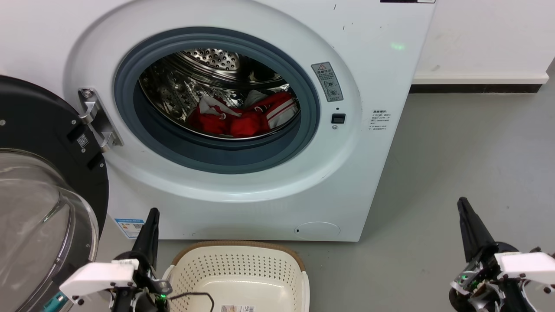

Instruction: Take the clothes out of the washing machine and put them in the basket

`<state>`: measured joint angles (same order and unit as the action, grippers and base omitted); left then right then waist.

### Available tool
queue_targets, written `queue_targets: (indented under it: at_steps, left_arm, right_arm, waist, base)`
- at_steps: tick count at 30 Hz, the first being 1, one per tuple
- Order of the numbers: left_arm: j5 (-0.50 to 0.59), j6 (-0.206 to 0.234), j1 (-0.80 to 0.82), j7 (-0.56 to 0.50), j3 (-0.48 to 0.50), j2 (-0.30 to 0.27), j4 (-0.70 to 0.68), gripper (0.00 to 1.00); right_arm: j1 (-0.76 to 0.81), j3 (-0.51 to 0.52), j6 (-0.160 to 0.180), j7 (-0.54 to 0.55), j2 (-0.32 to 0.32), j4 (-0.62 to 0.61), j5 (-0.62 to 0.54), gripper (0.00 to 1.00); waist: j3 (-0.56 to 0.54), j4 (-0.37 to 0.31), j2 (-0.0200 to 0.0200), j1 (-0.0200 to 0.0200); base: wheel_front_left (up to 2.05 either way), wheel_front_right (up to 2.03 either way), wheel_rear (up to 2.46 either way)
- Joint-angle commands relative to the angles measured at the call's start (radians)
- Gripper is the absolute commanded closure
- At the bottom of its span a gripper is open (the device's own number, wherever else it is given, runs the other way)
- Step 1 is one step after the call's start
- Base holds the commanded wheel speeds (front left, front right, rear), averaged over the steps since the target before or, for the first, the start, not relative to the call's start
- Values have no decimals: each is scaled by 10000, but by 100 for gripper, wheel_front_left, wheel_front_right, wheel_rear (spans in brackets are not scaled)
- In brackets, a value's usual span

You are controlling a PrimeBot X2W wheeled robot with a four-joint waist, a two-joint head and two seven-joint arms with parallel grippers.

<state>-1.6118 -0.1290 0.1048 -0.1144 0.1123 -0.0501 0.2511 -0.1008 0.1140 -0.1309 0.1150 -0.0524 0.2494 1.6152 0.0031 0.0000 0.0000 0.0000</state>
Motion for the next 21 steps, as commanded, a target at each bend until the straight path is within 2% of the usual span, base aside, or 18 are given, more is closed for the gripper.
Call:
queue_targets:
  at_steps: [1,9,14,21]
  left_arm:
    - [-3,0,-12,8,-7,2,15,0]
    - [474,7,-159,379,-12,6,-162,0]
    - [1404,94,-180,621,30,5,-444,0]
    - [2887,438,-276,939,-147,3,-919,0]
  right_arm:
    - [17,-7,2,-9,0,17,-1,0]
    - [199,-49,2,-378,5,44,-357,0]
    - [241,89,2,-621,6,-173,-1443,0]
    - [356,73,2,-938,7,-805,-3124,0]
  waist:
    - [0,0,0,0]
    - [10,-3,0,0]
    - [26,-7,0,0]
    - [52,-12,0,0]
  base:
    - [0,0,0]
    - [0,0,0]
    - [0,0,0]
    - [0,0,0]
